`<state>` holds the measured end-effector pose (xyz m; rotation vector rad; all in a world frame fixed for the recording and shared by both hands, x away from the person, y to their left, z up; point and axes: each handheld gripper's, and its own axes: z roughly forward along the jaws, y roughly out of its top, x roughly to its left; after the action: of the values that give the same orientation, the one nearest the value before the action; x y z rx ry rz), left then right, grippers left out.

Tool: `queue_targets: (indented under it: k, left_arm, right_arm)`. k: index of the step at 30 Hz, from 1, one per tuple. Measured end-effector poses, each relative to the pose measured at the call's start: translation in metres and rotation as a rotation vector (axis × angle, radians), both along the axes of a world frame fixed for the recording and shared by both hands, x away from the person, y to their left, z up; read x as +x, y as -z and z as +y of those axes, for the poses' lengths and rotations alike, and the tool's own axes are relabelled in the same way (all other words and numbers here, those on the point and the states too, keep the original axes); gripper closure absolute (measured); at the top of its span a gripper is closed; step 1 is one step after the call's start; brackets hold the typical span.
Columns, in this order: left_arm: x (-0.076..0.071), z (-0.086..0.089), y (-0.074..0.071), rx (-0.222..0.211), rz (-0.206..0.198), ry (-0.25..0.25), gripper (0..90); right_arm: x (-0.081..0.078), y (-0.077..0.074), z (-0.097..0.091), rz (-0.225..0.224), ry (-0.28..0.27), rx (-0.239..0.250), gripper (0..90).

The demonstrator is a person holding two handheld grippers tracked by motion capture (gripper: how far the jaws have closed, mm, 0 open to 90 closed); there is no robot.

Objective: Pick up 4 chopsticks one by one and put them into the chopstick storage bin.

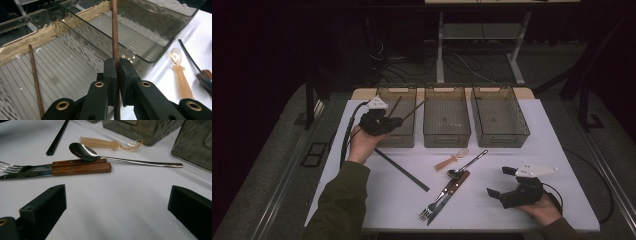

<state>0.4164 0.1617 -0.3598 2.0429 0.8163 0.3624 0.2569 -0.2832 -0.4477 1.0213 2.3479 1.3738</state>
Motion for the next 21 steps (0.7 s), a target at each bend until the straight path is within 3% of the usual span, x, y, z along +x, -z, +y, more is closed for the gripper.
queue_targets:
  k: [2,11,21]
  left_arm:
    - [0.006,0.0,-0.002,0.016,0.002,-0.008,84.6]
    - [0.032,-0.002,-0.006,-0.001,0.011,-0.061,84.6]
    - [0.06,0.003,-0.002,0.013,0.031,-0.143,84.6]
  right_arm:
    - [0.0,0.0,0.0,0.0,0.0,0.0,1.6]
    - [0.0,0.0,0.0,-0.001,0.0,0.003,1.6]
    - [0.0,0.0,0.0,0.0,-0.001,0.004,1.6]
